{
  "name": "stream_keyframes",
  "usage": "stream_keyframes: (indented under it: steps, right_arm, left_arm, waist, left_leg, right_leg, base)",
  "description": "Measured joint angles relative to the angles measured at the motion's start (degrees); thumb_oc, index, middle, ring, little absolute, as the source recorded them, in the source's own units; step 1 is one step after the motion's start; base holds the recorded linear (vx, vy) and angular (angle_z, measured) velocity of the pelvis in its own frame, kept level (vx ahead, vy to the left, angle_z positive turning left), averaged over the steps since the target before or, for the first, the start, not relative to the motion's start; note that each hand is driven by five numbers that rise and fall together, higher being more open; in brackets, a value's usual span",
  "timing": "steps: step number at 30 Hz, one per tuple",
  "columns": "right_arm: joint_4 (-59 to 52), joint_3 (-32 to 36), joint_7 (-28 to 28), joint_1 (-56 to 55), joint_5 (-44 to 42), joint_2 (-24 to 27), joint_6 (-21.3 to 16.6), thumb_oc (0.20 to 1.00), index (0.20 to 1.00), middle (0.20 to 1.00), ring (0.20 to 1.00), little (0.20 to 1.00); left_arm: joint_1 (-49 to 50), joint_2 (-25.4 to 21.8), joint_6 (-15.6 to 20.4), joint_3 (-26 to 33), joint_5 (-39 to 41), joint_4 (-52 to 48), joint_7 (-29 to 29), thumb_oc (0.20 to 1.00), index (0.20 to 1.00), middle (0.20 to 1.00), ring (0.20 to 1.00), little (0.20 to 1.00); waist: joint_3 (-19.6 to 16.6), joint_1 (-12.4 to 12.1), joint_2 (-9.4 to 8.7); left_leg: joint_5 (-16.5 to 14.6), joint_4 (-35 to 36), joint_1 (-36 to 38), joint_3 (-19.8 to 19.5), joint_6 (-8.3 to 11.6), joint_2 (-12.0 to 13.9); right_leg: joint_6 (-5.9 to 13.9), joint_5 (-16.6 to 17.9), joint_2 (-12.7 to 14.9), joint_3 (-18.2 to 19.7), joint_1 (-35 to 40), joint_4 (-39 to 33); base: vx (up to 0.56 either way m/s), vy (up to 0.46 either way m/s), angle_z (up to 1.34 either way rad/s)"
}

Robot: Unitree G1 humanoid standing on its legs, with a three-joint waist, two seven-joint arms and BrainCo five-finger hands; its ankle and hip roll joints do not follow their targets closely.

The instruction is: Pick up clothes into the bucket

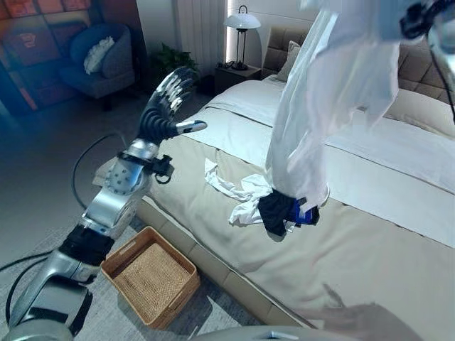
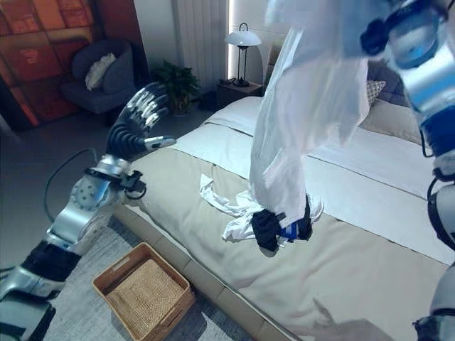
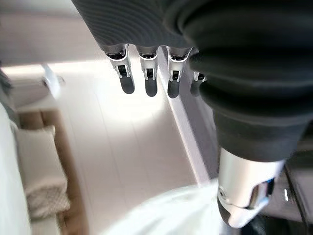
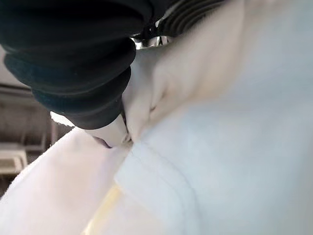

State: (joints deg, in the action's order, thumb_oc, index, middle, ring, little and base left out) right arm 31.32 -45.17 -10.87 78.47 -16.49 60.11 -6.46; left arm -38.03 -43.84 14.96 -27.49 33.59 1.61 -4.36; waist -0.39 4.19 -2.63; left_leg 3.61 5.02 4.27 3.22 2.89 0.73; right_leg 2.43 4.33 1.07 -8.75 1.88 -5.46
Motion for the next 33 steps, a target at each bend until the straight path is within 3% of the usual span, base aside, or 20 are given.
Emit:
stream_keyframes:
  steps: [4,9,15,22,28,32,33]
  right_arm:
    - [-5.16,-0.81,3.32,-3.85,-2.29,1.43,0.09,0.2,0.2,0.2,0.2,0.2]
    - [-9.69,-1.1,5.39,-5.74,-4.42,1.71,0.08,0.2,0.2,0.2,0.2,0.2]
    - [-15.9,-0.95,5.71,-8.27,-5.81,1.36,-0.08,0.2,0.2,0.2,0.2,0.2]
    - [-20.29,-0.8,5.67,-8.49,-6.19,0.82,-1.12,0.2,0.2,0.2,0.2,0.2]
    - [-23.92,-0.17,5.77,-8.49,-7.94,-3.16,-2.03,0.2,0.2,0.2,0.2,0.2]
    - [-25.56,-0.17,6.24,-8.48,-8.99,-3.74,-2.2,0.2,0.2,0.2,0.2,0.2]
    - [-26.16,-0.18,6.56,-8.49,-10.05,-3.78,-2.22,0.2,0.2,0.2,0.2,0.2]
  left_arm:
    - [-7.23,-0.3,-0.24,-7.91,3.41,0.22,0.7,1.0,1.0,1.0,1.0,1.0]
    - [-9.99,0.6,-0.85,-12.12,4.96,3.47,0.86,1.0,1.0,1.0,1.0,1.0]
    - [-12.04,3.64,-2.45,-15.1,7.81,8.26,0.85,1.0,1.0,1.0,1.0,1.0]
    - [-14.75,9.94,-3.23,-16.16,5.31,16.1,0.07,1.0,1.0,1.0,1.0,1.0]
    - [-14.88,15.95,-4.39,-16.1,3.1,20.09,-1.26,1.0,1.0,1.0,1.0,1.0]
    - [-17.14,14.38,-4.52,-18.77,4.92,19.02,-0.16,1.0,1.0,1.0,1.0,1.0]
    - [-19.75,11.0,-4.85,-22.74,9.02,16.41,2.04,1.0,1.0,1.0,1.0,1.0]
  waist:
    - [0.13,0.65,0.44]
    - [0.32,1.59,0.82]
    - [1.71,1.47,1.7]
    - [2.7,1.34,1.86]
    - [3.06,1.84,1.84]
    - [3.39,1.86,1.74]
    - [3.56,1.9,1.7]
  left_leg:
    - [0.02,-0.01,0.04,-0.02,-0.01,-0.01]
    - [0.02,-0.02,0.18,-0.01,-0.01,0.04]
    - [-0.04,-0.01,1.03,-0.09,0.0,-0.01]
    - [-0.05,-0.01,1.01,-0.21,0.01,0.0]
    - [-0.06,-0.02,0.95,-0.18,0.0,0.0]
    - [-0.06,-0.02,0.94,-0.2,0.0,0.0]
    - [-0.08,-0.02,0.92,-0.19,-0.02,0.0]
  right_leg:
    - [-0.01,0.01,-0.03,0.01,0.05,0.21]
    - [-0.12,0.08,-0.07,0.0,0.14,0.26]
    - [0.1,-0.11,-0.02,-0.09,1.03,0.15]
    - [0.07,-0.13,0.0,-0.22,1.07,0.19]
    - [0.08,-0.13,-0.02,-0.24,0.99,0.27]
    - [0.08,-0.14,-0.01,-0.33,1.0,0.27]
    - [0.14,-0.22,-0.01,-0.34,0.99,0.27]
  base:
    - [-0.01,0.0,-0.01]
    - [0.0,0.0,0.0]
    - [0.0,0.0,0.0]
    - [0.0,0.0,0.0]
    - [0.0,0.0,0.0]
    - [0.0,0.0,0.0]
    - [0.0,0.0,0.0]
